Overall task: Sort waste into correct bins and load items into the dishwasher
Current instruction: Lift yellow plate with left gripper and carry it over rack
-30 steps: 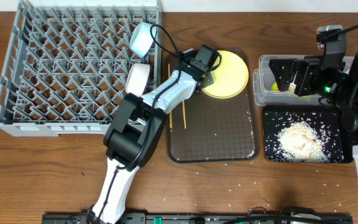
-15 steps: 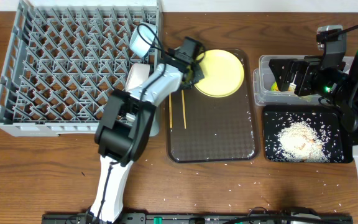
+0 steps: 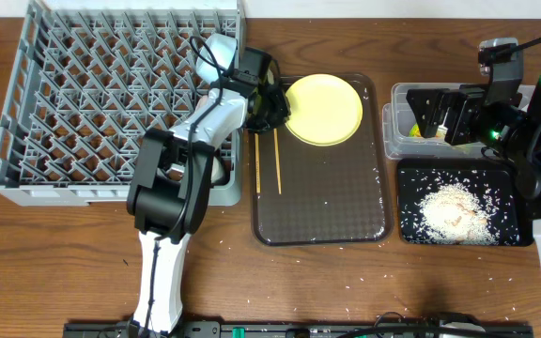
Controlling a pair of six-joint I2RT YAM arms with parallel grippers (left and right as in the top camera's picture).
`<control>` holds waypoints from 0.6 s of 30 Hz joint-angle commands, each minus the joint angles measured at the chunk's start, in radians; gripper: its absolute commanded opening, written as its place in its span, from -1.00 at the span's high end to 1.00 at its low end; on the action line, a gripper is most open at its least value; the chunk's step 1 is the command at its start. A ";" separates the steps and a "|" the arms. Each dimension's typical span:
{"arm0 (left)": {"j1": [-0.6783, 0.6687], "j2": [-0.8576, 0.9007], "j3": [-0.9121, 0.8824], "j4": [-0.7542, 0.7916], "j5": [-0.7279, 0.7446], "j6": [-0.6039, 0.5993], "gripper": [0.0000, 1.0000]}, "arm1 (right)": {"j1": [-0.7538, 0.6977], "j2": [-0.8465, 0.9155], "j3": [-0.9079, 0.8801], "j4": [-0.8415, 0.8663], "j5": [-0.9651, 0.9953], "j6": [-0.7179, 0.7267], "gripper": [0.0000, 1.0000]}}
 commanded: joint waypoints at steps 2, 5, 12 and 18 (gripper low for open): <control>0.010 -0.048 -0.018 -0.005 0.069 0.084 0.85 | -0.005 0.000 0.008 0.000 0.003 -0.013 -0.98; 0.009 -0.080 -0.018 -0.005 0.069 0.108 0.85 | -0.005 0.000 0.008 0.000 0.003 -0.013 -0.98; 0.009 -0.134 -0.018 -0.005 0.069 0.116 0.85 | -0.005 0.000 0.008 0.000 0.003 -0.013 -0.99; 0.012 -0.187 -0.018 -0.005 0.069 0.136 0.85 | -0.005 0.000 0.008 0.000 0.003 -0.013 -0.99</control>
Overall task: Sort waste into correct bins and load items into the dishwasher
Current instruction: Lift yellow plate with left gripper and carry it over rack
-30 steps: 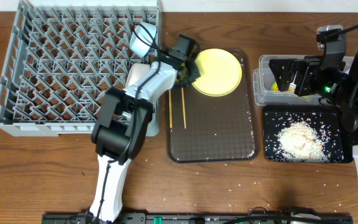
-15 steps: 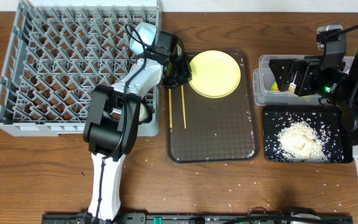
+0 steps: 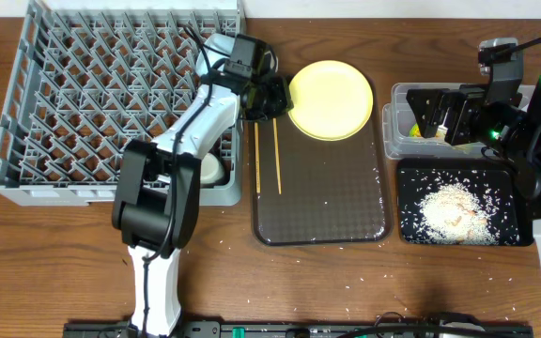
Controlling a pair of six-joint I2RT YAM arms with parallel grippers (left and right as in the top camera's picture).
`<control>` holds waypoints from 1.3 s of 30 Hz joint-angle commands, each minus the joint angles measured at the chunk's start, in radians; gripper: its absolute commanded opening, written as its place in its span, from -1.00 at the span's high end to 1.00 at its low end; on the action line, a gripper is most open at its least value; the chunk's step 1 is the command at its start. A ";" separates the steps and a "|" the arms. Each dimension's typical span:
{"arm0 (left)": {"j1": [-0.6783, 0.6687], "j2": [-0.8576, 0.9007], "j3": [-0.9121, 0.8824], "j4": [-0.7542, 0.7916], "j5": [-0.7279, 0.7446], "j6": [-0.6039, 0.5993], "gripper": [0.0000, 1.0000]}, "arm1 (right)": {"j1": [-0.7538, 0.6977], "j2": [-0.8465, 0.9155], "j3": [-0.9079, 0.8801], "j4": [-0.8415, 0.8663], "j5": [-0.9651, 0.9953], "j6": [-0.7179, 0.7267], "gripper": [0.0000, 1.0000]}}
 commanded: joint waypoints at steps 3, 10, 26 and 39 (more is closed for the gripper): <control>0.023 -0.100 -0.004 -0.001 0.016 0.051 0.86 | -0.005 0.000 0.008 0.000 0.003 -0.013 -0.98; 0.121 -0.230 -0.004 -0.006 0.007 0.122 0.85 | -0.005 0.000 0.008 0.000 0.003 -0.013 -0.99; 0.468 -0.367 -0.007 -0.221 -0.217 0.244 0.85 | -0.005 0.000 0.008 0.000 0.003 -0.013 -0.99; 0.590 -0.367 -0.084 -0.146 -0.351 0.318 0.85 | -0.005 0.000 0.008 0.000 0.003 -0.013 -0.99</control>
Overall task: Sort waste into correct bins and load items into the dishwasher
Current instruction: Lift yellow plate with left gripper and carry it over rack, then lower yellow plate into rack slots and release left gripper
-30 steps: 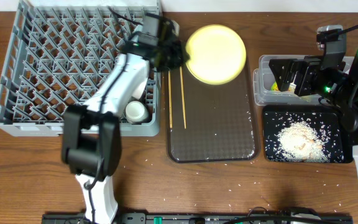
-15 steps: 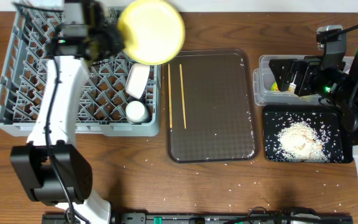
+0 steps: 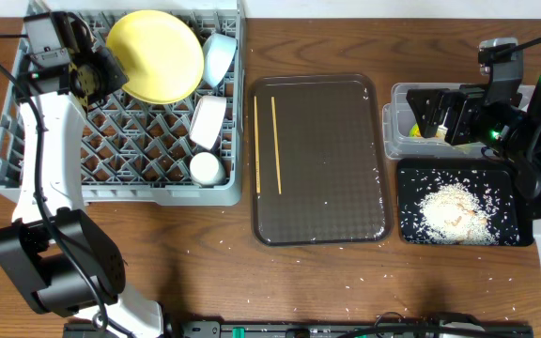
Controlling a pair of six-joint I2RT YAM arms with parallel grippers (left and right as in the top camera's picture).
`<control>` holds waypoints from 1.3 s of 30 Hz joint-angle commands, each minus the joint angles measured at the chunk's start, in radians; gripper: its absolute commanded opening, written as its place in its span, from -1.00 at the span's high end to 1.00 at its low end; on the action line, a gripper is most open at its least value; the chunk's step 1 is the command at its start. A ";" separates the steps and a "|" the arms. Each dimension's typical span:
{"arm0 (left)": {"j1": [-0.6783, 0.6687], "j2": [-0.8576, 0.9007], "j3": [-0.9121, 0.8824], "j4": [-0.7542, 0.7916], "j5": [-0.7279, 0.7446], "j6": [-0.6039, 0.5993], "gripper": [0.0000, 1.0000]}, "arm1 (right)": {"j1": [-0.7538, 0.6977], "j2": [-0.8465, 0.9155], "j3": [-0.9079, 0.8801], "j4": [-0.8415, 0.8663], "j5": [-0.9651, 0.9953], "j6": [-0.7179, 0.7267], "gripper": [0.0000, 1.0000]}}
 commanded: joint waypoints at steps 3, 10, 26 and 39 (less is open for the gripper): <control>0.020 -0.019 -0.070 0.072 -0.082 0.025 0.85 | -0.005 0.000 0.008 0.000 0.003 -0.013 -0.99; 0.027 -0.029 -0.079 0.082 -0.169 0.026 0.85 | -0.005 0.000 0.008 0.000 0.003 -0.013 -0.99; 0.024 -0.069 -0.101 0.105 -0.231 0.030 0.86 | -0.005 0.000 0.008 0.000 0.003 -0.013 -0.98; -0.109 -0.069 -0.118 0.103 -0.462 0.068 0.85 | -0.005 0.000 0.008 0.000 0.003 -0.013 -0.98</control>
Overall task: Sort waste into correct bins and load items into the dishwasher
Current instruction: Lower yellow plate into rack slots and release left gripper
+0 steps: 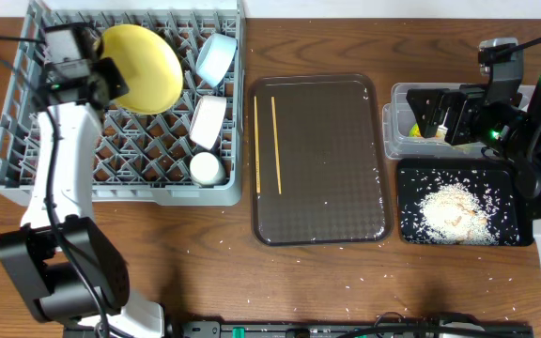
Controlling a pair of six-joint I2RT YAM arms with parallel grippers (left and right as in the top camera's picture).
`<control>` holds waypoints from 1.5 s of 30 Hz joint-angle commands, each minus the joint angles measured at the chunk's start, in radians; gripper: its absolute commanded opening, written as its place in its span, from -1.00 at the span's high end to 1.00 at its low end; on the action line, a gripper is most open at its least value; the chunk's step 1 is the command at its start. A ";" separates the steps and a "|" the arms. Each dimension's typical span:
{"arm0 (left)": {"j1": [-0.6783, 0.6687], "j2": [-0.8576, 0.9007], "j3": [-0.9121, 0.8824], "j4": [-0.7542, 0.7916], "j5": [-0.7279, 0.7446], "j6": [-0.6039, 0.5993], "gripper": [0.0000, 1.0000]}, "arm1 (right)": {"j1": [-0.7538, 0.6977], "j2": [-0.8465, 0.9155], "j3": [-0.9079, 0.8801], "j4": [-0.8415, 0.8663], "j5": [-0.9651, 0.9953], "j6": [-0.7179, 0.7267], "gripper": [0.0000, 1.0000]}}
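Observation:
My left gripper [109, 79] is shut on the left rim of a yellow plate [146, 68]. It holds the plate tilted steeply over the back of the grey dish rack [26, 178]. Two thin chopsticks [276, 131] lie lengthwise on the left part of the dark tray [336, 188]. My right gripper [430, 117] hangs over the clear bin [398, 94], where a yellow-green bit [413, 130] shows. Whether its jaws are open or shut cannot be made out.
A light blue bowl [216, 54], a white cup [208, 120] and a round white cup [205, 167] stand in the rack's right side. A black bin [411, 178] with a heap of rice sits front right. Rice grains are scattered over the tray and the wooden table [346, 282].
The yellow plate has tipped from nearly flat to steeply tilted and sits a little lower and further left over the rack. My left gripper has shifted slightly right. The right arm is unchanged.
My left gripper was at the left rim of the yellow plate on the tray. Then the plate was shifted slightly right, still over the tray. Later it was held over the rack's back, leaving only chopsticks on the tray. Now it is tilted there.

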 commanded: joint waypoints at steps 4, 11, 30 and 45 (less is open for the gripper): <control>-0.078 -0.019 -0.004 0.000 -0.190 0.036 0.85 | -0.005 0.000 0.008 0.000 0.003 -0.013 -0.98; -0.113 -0.019 -0.004 -0.026 -0.230 0.039 0.66 | -0.005 0.000 0.008 0.000 0.003 -0.013 -0.99; -0.238 -0.019 -0.004 -0.097 -0.166 0.031 0.27 | -0.005 0.000 0.008 0.000 0.003 -0.013 -0.98; -0.240 0.066 -0.004 0.019 -0.042 0.032 0.85 | -0.005 0.000 0.008 0.000 0.003 -0.013 -0.99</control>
